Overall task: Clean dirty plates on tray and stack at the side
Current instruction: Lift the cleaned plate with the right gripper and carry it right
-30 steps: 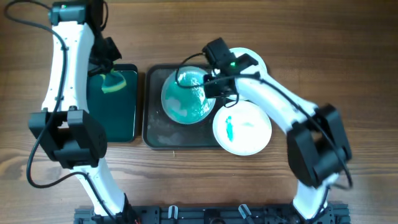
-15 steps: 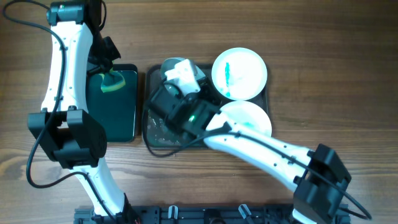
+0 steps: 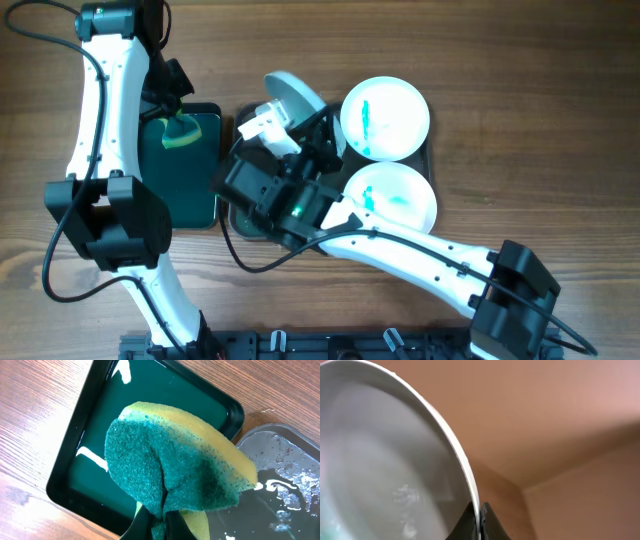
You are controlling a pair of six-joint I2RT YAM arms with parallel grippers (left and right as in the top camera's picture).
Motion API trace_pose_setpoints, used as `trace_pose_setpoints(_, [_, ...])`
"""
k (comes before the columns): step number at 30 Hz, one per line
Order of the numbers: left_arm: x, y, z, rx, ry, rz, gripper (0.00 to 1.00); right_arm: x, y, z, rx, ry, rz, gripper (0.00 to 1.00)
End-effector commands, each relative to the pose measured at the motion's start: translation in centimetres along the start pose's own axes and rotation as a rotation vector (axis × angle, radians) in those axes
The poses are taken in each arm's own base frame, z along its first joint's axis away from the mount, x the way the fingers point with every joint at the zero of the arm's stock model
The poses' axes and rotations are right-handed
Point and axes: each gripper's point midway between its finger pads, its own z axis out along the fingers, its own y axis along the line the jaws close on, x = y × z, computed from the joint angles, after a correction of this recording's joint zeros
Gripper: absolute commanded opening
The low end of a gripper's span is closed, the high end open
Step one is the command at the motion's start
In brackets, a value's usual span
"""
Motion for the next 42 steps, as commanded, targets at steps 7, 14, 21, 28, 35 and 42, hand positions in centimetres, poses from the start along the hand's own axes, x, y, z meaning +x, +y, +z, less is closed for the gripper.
trace_pose_setpoints(7, [-0.4,-0.1,-1.5,0.024,-0.041,0.004,0.04,4.8,9.6,2.0,-0.855,0.32,0.205,0.04])
trace_pose_setpoints(14, [-0.3,-0.3,-1.5,0.024,-0.041,0.009,0.04,5.4,4.6,5.8,-1.252,0.488,0.63,0.04])
trace_pose_setpoints(21, [0.0,-0.9,-1.6,0.027,-0.042,0.026,0.04,16.8,-9.0,14.8,-0.907,0.732,0.998,0.04])
trace_pose_setpoints(28, [0.5,-2.3,-1.7,0.035,-0.051,0.06,0.04,34.2,-16.7,16.2,-0.368,1.097,1.067,0.04])
trace_pose_setpoints(35, [1.2,-4.4,-2.0,0.051,-0.071,0.111,0.04,40.2,-14.1,16.1,-0.311,1.142,1.121,0.04])
trace_pose_setpoints(42, [1.7,-5.8,-2.3,0.062,-0.082,0.144,0.04,42.4,-11.4,16.1,-0.303,1.118,1.124,0.08])
